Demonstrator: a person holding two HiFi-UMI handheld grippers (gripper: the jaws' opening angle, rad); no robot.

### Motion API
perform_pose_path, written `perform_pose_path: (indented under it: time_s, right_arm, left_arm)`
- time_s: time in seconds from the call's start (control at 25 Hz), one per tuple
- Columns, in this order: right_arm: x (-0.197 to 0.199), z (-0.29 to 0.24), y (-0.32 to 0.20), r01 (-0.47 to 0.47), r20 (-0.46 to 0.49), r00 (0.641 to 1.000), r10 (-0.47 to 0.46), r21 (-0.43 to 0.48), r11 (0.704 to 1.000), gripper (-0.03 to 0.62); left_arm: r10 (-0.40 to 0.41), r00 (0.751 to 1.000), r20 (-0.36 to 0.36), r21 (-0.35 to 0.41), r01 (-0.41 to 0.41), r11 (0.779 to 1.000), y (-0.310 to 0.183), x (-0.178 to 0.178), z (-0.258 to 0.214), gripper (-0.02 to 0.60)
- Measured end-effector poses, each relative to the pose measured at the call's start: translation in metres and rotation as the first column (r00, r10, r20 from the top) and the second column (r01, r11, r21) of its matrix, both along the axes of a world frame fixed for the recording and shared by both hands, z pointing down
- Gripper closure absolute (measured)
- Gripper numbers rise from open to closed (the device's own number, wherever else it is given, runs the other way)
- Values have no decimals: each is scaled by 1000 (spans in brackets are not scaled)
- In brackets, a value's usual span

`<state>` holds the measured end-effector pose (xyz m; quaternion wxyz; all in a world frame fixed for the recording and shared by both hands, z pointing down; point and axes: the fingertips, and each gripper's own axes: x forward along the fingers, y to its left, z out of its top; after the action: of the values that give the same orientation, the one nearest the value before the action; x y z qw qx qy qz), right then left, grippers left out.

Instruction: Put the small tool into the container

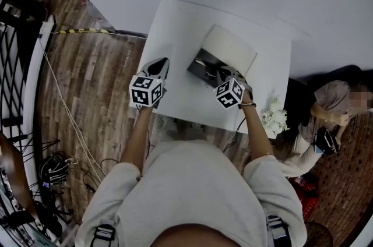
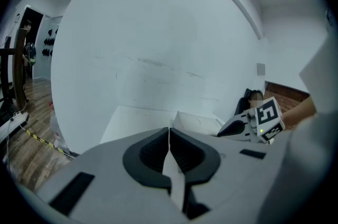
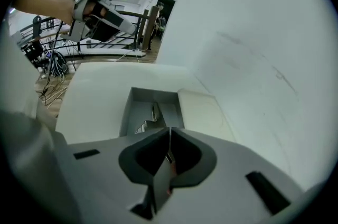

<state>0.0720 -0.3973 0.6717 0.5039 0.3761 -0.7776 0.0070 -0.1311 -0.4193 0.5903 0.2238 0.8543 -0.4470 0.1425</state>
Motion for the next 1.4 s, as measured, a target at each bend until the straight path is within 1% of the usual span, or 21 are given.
perform_pose_path:
  time_s: [0.12, 0.36, 0.48, 0.6, 0.72, 0.92, 1.12, 1.32, 1.4]
  right_arm:
    - [1, -2, 5, -19, 30, 999, 19, 2, 1000, 594]
    - [-5, -15, 12, -84, 161, 983, 85, -17, 996, 594]
    - [-8, -24, 14, -121, 231, 965, 123, -25, 992, 594]
    - [-12, -37, 13, -154, 311, 938, 153, -20, 988, 594]
    - [-15, -53, 12, -179, 375, 912, 165, 3, 984, 594]
    - [-17, -82, 6, -222, 453, 875, 171, 61, 973, 594]
    - [-15, -110, 2, -256, 506, 847, 162, 123, 959, 594]
    - [-13, -135, 3, -291, 564, 812, 151, 168, 942, 595]
    - [-12, -145, 5, -302, 578, 803, 143, 188, 935, 595]
  left_arm:
    - [6, 1000, 6, 3, -6, 1000, 4, 3, -2, 569]
    - [0, 1000, 13, 18, -1, 1000, 11, 3, -10, 569]
    - [-6, 1000, 14, 28, 5, 1000, 14, 2, -16, 569]
    - [-12, 1000, 14, 44, 12, 999, 14, 3, -23, 569]
    - [-19, 1000, 13, 59, 19, 998, 15, 2, -31, 569]
    - [-31, 999, 19, 95, 29, 995, 15, -1, -47, 569]
    - [-41, 999, 25, 131, 37, 991, 16, -3, -64, 569]
    - [-44, 999, 29, 166, 38, 985, 18, -3, -80, 569]
    - [-44, 998, 33, 181, 38, 983, 20, -3, -87, 569]
